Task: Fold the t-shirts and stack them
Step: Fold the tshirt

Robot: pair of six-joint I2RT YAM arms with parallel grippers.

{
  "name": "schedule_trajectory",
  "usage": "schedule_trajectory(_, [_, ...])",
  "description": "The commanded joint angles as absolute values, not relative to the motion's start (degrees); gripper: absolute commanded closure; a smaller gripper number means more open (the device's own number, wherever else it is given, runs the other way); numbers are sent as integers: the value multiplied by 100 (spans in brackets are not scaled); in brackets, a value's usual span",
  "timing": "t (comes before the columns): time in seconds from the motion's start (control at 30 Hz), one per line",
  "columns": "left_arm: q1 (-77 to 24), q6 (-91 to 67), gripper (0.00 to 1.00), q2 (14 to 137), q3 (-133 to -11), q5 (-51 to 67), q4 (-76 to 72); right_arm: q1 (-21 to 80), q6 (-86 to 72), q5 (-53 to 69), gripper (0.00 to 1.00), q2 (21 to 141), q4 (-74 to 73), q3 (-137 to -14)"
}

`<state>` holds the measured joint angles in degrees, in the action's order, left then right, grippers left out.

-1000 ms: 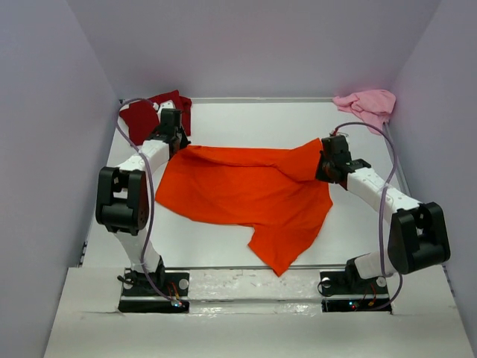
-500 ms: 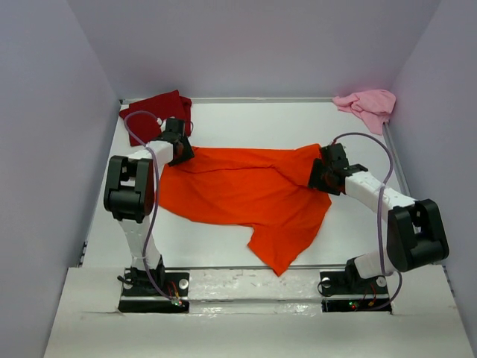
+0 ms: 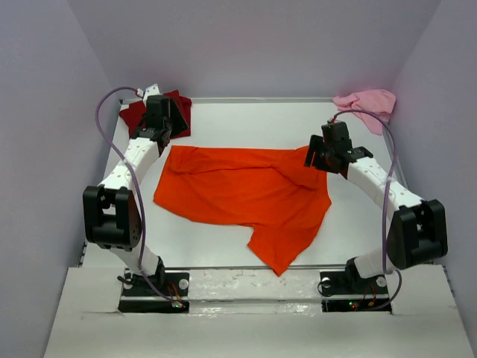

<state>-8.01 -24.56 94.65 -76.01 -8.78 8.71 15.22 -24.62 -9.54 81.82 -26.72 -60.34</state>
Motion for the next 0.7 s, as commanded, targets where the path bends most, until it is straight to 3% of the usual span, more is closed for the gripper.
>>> schedule_trajectory(0.0, [-782, -2391, 32, 8791, -7270, -537, 502, 1582, -2197, -765, 30, 8797, -2461, -6626])
schedule_trajectory(0.37, [-1124, -2303, 31, 7033, -6145, -358, -597, 1582, -2109, -694, 31, 10712, -2206, -7672])
schedule_trajectory(0.67, [-1239, -2189, 27, 6592, -6038, -527, -641, 1582, -2224, -615, 34, 11531, -2865, -8490])
